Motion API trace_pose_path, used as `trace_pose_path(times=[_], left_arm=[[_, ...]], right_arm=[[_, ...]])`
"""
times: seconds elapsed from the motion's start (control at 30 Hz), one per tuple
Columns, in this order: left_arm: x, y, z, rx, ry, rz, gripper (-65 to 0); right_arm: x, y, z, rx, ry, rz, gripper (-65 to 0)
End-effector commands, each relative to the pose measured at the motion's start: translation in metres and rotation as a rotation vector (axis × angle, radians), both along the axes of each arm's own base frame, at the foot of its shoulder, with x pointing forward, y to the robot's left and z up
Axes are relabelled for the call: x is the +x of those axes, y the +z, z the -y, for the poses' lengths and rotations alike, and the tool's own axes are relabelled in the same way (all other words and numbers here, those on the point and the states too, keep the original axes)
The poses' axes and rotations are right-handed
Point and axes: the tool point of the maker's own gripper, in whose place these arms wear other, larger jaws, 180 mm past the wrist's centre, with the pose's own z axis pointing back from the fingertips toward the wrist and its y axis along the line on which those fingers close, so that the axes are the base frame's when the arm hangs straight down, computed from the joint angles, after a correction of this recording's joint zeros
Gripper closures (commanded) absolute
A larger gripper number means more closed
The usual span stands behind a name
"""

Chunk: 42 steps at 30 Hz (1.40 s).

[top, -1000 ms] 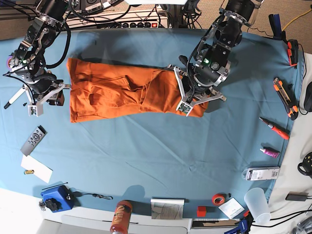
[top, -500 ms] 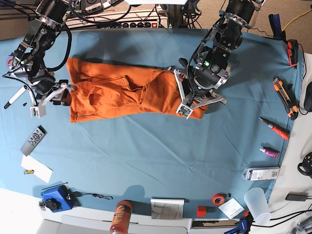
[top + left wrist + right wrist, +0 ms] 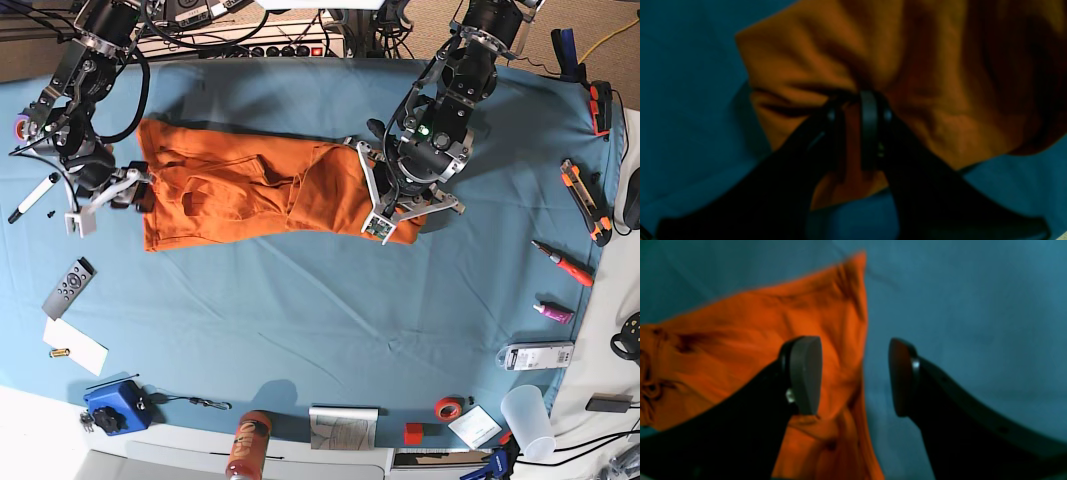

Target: Layout the t-shirt on the table in an organized manner, then fold the t-shirt properly

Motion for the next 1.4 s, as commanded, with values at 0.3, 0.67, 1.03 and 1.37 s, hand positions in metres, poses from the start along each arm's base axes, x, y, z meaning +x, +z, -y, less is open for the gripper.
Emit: trace_pose_path(times=[0.3,0.67,1.03,1.37], left_arm=[[0.008,0.014,0.011,-0.045,-0.002,0.039,-9.0],[0.006,0.012,0.010,-0.041,-0.002,0.026,-9.0],[-0.019,0.009,0.041,-0.186,-0.102,-0.095,-9.0],[-0.005,0.086,0.044,-0.222,-0.104,0.143,-9.0]], right_arm=[[-0.011,-0.021,-0.039,0.262,0.100,-0.055,-31.8],[-0.010,-0.041,-0.042,0.183,0.043,-0.070,-12.2],[0.031,-0.001,0.047,-0.199,-0.022,0.000,0.0],[0.046,0.046,0.096,-0.369,-0.097,0.010,0.0]])
